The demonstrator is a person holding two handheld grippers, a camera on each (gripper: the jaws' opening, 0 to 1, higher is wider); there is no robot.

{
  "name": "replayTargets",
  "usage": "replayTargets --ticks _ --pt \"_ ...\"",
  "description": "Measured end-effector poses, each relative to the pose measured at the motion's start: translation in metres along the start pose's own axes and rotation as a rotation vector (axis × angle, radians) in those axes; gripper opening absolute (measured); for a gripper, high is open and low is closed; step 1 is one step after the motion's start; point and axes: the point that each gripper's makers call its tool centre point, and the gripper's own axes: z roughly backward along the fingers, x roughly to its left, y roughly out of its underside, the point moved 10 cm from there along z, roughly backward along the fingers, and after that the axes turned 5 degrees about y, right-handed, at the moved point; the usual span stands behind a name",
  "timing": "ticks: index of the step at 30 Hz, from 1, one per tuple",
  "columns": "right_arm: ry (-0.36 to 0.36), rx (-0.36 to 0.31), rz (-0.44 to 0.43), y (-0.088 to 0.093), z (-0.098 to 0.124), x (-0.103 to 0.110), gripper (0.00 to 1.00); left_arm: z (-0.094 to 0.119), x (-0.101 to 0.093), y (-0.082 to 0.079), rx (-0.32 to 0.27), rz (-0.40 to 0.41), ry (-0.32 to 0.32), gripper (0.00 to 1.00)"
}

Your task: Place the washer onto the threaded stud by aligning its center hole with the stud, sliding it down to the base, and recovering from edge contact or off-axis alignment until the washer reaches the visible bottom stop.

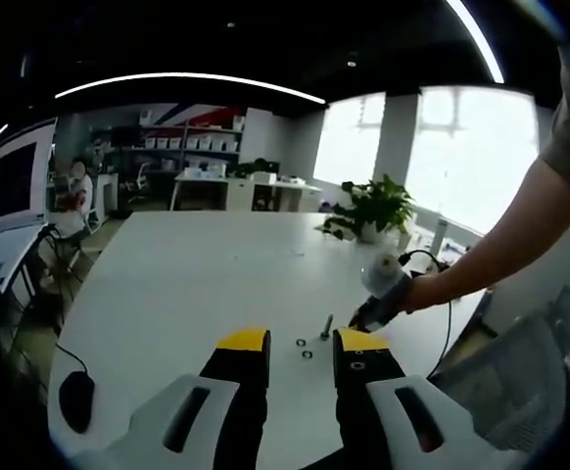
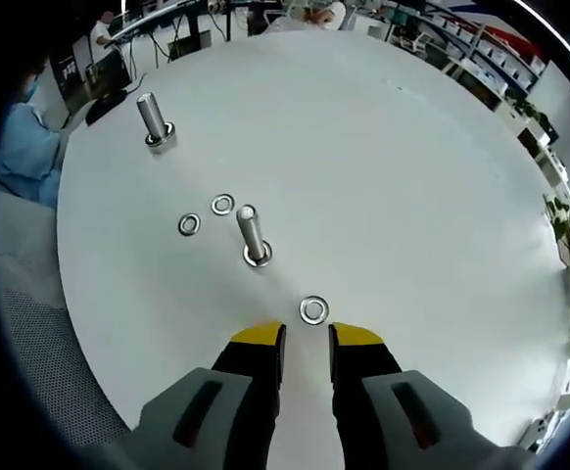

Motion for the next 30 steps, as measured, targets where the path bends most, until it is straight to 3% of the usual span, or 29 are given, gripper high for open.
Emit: replayTargets --ticks 11,30 --pt "-0.054 0.002 -0.107 -0.0061 -0.0062 -0.0094 0.19 -0.0004 0.0003 0.0004 0.004 0.007 0.002 0.24" --pt "-0.065 -0.003 -0.108 -0.0071 -0.0067 -0.0099 0.18 -0.0016 -0.0001 0.001 0.011 0.015 0.008 0.23"
